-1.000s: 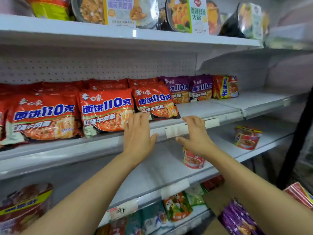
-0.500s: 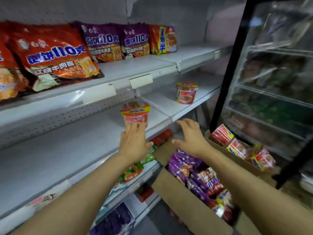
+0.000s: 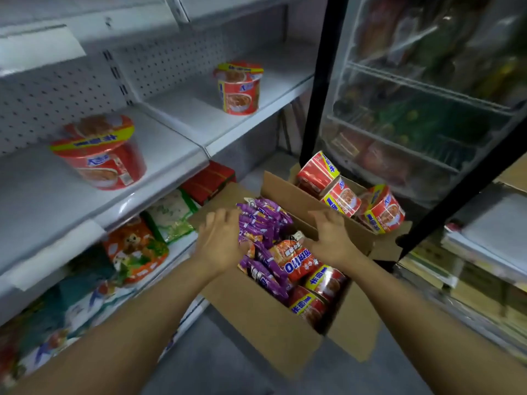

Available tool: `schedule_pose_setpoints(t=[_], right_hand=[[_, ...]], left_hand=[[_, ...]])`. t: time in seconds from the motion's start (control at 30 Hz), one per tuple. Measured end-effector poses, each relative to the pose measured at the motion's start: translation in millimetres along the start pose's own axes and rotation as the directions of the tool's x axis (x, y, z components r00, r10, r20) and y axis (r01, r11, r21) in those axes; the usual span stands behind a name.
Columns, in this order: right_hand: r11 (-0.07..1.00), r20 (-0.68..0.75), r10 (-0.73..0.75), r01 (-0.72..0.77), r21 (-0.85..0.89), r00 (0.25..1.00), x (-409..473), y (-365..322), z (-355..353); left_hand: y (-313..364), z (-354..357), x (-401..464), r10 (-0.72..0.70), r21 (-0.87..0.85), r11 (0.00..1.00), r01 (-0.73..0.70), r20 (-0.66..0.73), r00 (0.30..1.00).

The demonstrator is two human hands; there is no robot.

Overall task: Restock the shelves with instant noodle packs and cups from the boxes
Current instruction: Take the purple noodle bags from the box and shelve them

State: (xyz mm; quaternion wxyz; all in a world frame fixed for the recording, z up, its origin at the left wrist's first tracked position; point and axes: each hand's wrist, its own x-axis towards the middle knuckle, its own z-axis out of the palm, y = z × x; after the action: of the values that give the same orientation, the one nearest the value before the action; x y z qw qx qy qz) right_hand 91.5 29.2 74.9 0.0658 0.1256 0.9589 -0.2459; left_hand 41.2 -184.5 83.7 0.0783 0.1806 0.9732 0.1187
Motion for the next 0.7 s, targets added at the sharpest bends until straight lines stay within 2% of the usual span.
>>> schedule_pose_setpoints(t=[0.27,0.47,0.7], right_hand=[[0.982,0.106,0.168,-0.175,0.065,0.98,21,67,29],[0.949,0.18,0.269,-0.292,0.117,0.946,38,102,63],[0.892,0.173,0.388,-0.416,0.178,0.905,58,141,115]], left_hand=[[29,64,49,0.057,-0.008,0.998,-0.057,0.14,0.989],[47,122,105,0.231,0.025,0.969,-0.246,0.265,0.936],[65,211,176,0.395,0.075,0.887,-0.455,0.387,0.833]])
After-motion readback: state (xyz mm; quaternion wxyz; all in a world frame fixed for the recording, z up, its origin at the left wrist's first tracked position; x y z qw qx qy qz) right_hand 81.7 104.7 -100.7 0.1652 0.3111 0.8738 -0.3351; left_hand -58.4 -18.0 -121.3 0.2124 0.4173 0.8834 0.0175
